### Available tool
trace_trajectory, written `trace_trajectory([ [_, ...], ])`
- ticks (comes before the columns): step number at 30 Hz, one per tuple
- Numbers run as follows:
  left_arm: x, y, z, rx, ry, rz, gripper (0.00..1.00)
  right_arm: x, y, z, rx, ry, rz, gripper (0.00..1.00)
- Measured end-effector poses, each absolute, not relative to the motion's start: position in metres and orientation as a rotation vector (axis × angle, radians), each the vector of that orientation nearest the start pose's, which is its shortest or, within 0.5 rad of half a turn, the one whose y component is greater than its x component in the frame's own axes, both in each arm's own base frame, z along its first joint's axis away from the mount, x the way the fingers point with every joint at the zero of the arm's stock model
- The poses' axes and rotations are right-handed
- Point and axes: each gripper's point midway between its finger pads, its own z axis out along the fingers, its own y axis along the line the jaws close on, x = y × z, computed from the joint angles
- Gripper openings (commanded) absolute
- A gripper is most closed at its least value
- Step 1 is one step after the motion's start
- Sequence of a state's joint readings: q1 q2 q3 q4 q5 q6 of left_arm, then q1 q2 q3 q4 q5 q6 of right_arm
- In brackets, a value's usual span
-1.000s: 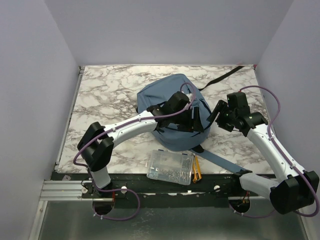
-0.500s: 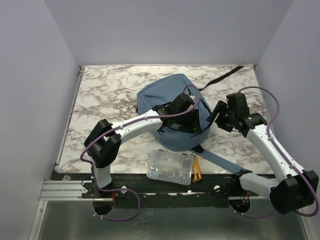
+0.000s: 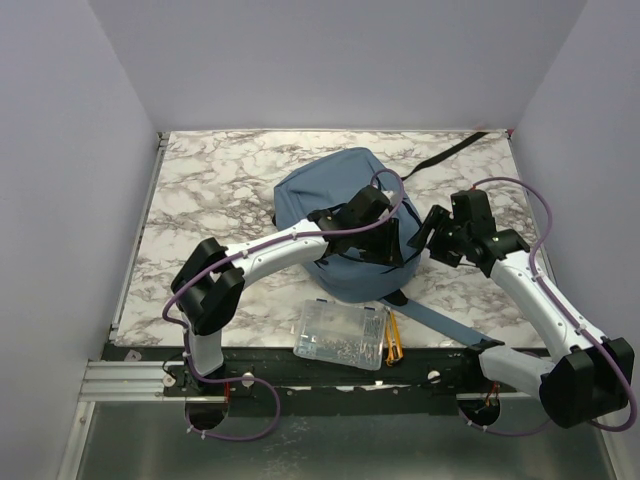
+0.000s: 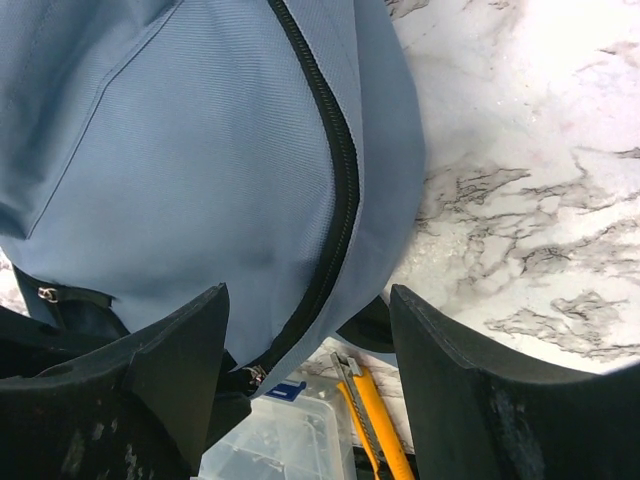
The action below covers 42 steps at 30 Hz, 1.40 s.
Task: Pack the student bag
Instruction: Zip the student bag at the center of the board.
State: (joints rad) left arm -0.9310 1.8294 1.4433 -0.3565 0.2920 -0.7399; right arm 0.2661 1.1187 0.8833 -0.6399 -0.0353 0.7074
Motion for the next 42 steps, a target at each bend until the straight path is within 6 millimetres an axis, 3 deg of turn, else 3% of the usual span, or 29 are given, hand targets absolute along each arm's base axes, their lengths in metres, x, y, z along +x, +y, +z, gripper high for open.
trace_trajectory([
  [7,0.231,-0.439,0.152,0.416,2.540,-1.091,0.28,0.274,0.111,0.143,0.526,2.439,0.478,0.69],
  [15,0.231,-0.443,0.156,0.428,2.519,-1.124,0.00,0.275,0.112,0.142,0.533,2.436,0.488,0.73],
  [20,0.231,-0.444,0.158,0.443,2.507,-1.128,0.00,0.273,0.115,0.133,0.590,2.436,0.520,0.74],
  [26,0.230,-0.444,0.158,0.459,2.501,-1.123,0.00,0.267,0.129,0.119,0.657,2.447,0.640,0.49],
  [27,0.228,-0.443,0.157,0.466,2.503,-1.116,0.00,0.266,0.132,0.116,0.665,2.447,0.664,0.41],
  [29,0.224,-0.443,0.155,0.484,2.510,-1.087,0.00,0.266,0.136,0.112,0.676,2.450,0.696,0.04],
  [33,0.214,-0.440,0.149,0.523,2.524,-0.982,0.00,0.267,0.139,0.104,0.738,2.453,0.717,0.00],
  [37,0.214,-0.416,0.138,0.517,2.525,-0.817,0.00,0.267,0.132,0.105,0.783,2.404,0.695,0.00],
  [42,0.204,-0.317,0.132,0.412,2.504,-0.587,0.00,0.269,0.123,0.110,0.813,2.341,0.686,0.00],
])
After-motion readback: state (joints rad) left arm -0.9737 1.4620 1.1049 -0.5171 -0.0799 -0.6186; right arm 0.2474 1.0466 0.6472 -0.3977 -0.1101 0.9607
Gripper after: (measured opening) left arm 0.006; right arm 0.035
